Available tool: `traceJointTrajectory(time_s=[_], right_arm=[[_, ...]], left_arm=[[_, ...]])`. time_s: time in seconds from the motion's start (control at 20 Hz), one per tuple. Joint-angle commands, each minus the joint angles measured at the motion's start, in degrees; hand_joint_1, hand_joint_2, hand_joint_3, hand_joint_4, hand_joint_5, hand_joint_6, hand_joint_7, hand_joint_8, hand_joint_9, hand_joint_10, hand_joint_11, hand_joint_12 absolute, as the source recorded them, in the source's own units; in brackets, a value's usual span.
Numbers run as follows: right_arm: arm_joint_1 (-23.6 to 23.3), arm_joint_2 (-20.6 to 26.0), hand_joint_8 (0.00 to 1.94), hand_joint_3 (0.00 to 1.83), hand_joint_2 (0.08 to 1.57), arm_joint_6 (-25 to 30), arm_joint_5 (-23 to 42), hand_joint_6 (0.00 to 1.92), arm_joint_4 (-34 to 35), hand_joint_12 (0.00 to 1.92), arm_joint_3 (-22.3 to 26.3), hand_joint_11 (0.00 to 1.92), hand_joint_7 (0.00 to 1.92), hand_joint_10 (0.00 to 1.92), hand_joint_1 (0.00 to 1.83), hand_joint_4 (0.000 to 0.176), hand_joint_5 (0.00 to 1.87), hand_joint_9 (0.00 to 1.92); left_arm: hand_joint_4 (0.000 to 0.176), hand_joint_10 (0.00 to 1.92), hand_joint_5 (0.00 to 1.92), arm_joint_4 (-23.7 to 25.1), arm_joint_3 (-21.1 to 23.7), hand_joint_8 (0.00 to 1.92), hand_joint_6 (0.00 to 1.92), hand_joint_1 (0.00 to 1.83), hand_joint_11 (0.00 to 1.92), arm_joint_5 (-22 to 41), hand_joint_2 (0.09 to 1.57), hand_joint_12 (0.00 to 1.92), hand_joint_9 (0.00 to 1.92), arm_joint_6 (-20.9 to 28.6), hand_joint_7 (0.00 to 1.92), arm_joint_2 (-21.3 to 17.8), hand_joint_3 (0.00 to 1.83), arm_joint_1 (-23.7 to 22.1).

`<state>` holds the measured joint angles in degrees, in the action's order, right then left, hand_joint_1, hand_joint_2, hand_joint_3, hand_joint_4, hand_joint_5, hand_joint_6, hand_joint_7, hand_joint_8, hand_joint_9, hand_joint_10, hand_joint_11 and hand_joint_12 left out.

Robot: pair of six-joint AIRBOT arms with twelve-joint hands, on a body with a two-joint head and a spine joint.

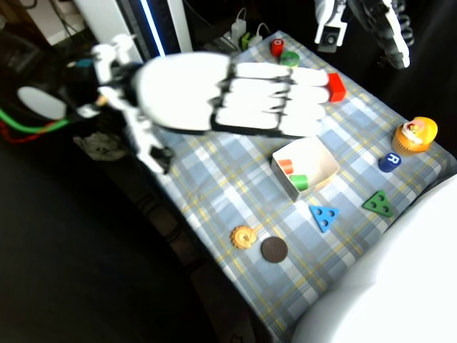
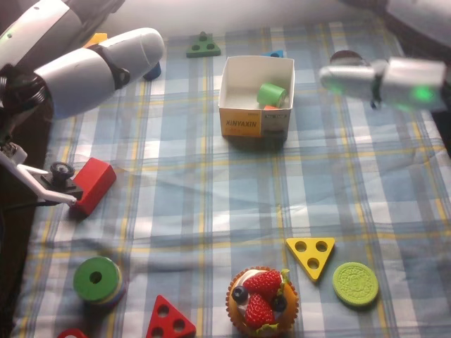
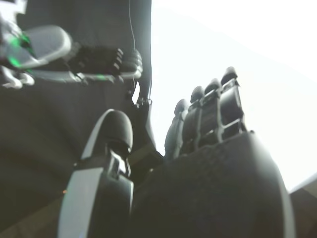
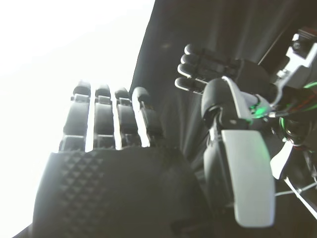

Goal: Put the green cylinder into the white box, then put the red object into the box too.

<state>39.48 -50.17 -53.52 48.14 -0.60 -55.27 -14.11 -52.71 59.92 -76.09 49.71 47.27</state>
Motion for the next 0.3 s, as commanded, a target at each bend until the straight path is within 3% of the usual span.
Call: traceJointTrajectory(time_s=[0.0, 0.05, 0.1, 0.2, 0.25], right_arm=[[0.03, 0.81, 0.0, 0.01, 1.28, 0.2, 12.64, 0.0, 1.6, 0.01, 0.38, 0.01, 0.0, 0.0, 0.39, 0.024, 0.0, 0.0], [2.75, 2.22, 0.0, 0.01, 1.28, 0.2, 16.95, 0.0, 2.89, 0.0, 1.73, 0.0, 0.0, 0.0, 0.38, 0.029, 0.0, 0.0], [3.93, 2.79, 0.0, 0.0, 1.27, 0.2, 18.9, 0.0, 3.32, 0.0, 2.38, 0.0, 0.0, 0.0, 0.43, 0.056, 0.0, 0.0], [6.39, 3.63, 0.0, 0.0, 1.27, 0.2, 22.44, 0.0, 4.11, 0.0, 3.54, 0.0, 0.0, 0.0, 0.49, 0.047, 0.0, 0.0], [7.91, 4.1, 0.0, 0.0, 1.25, 0.2, 24.92, 0.0, 4.84, 0.0, 4.21, 0.0, 0.0, 0.0, 0.54, 0.055, 0.0, 0.0]], left_arm=[[0.051, 0.0, 0.02, 0.12, 0.07, 0.0, 0.0, 0.4, 0.0, 8.93, 1.41, 0.0, 0.0, 0.8, 0.01, -0.53, 0.0, -0.3], [0.051, 0.0, 0.01, 0.4, 0.24, 0.01, 0.0, 0.36, 0.0, 10.16, 1.41, 0.0, 0.0, 1.68, 0.03, -0.61, 0.0, 0.06], [0.059, 0.0, 0.0, 0.55, 0.27, 0.02, 0.0, 0.37, 0.0, 10.85, 1.41, 0.0, 0.0, 2.31, 0.05, -0.63, 0.0, 0.32], [0.05, 0.01, 0.0, 0.82, 0.32, 0.01, 0.0, 0.33, 0.01, 12.55, 1.43, 0.01, 0.03, 3.63, 0.06, -0.64, 0.01, 0.94], [0.034, 0.04, 0.0, 0.86, 0.52, 0.02, 0.0, 0.33, 0.0, 13.89, 1.45, 0.28, 0.04, 4.2, 0.06, -0.8, 0.0, 1.42]])
